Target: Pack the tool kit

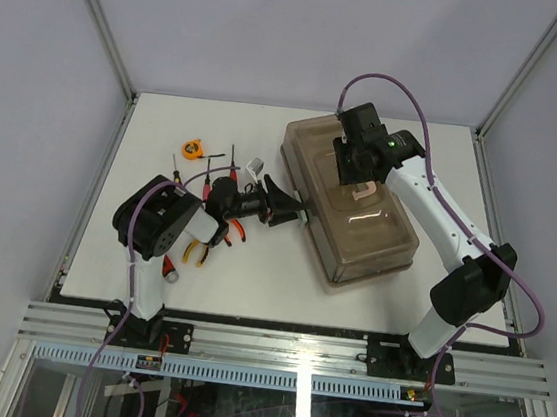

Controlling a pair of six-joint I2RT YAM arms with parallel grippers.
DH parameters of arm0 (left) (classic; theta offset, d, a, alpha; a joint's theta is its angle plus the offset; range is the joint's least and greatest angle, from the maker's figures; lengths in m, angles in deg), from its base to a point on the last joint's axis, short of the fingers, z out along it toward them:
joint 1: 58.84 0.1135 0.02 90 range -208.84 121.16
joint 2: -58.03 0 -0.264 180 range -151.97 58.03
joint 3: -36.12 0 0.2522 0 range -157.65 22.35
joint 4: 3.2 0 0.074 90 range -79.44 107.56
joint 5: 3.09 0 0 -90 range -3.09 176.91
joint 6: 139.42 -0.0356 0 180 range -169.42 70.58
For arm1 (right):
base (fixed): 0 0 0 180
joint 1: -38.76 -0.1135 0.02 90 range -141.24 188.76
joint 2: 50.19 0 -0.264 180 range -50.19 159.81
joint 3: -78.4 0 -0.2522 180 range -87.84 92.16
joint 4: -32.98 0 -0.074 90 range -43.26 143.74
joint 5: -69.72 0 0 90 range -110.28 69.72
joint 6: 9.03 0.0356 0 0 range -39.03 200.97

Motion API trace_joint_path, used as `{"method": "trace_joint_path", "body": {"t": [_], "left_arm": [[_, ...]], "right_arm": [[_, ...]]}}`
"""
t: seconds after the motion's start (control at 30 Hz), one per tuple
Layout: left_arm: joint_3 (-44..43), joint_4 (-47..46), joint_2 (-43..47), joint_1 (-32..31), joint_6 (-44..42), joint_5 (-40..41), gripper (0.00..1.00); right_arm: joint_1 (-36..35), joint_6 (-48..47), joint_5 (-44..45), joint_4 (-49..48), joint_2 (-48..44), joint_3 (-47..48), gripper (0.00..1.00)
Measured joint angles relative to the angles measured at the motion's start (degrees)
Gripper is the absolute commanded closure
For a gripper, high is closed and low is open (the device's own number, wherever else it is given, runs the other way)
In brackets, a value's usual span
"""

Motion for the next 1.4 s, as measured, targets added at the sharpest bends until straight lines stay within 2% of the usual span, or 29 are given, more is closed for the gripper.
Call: {"method": "trace_joint_path", "body": {"t": [0.17,0.67,0.7,0.83,1.03,1.17,1.4], "left_arm": [[0.00,1.31,0.61,-0.02,-0.24,0.04,1.00],[-1.20,17.77,8.07,-0.55,-3.41,1.20,1.00],[-1.33,18.18,8.17,-0.55,-3.58,1.29,0.95],[-1.49,18.38,8.26,-0.76,-4.13,1.29,0.47],[-1.84,16.33,6.12,-1.51,-5.88,0.70,0.19],[-1.92,12.37,3.10,-1.66,-5.60,-0.04,0.19],[-1.99,6.45,0.74,-1.92,-3.96,-0.11,0.25]], "right_arm": [[0.00,-0.02,-0.02,0.00,0.00,0.00,0.66],[0.00,-0.02,-0.11,-1.86,-1.14,-1.95,0.66],[0.02,-0.02,-0.11,-2.08,-1.44,-2.43,0.66],[0.02,-0.04,-0.07,-2.78,-2.32,-3.72,0.66],[0.35,-0.15,0.13,-2.67,-2.82,-4.17,0.66],[0.57,-0.26,0.68,-2.08,-2.95,-4.20,0.66],[0.61,-0.31,1.11,-1.79,-2.97,-4.17,0.66]]}}
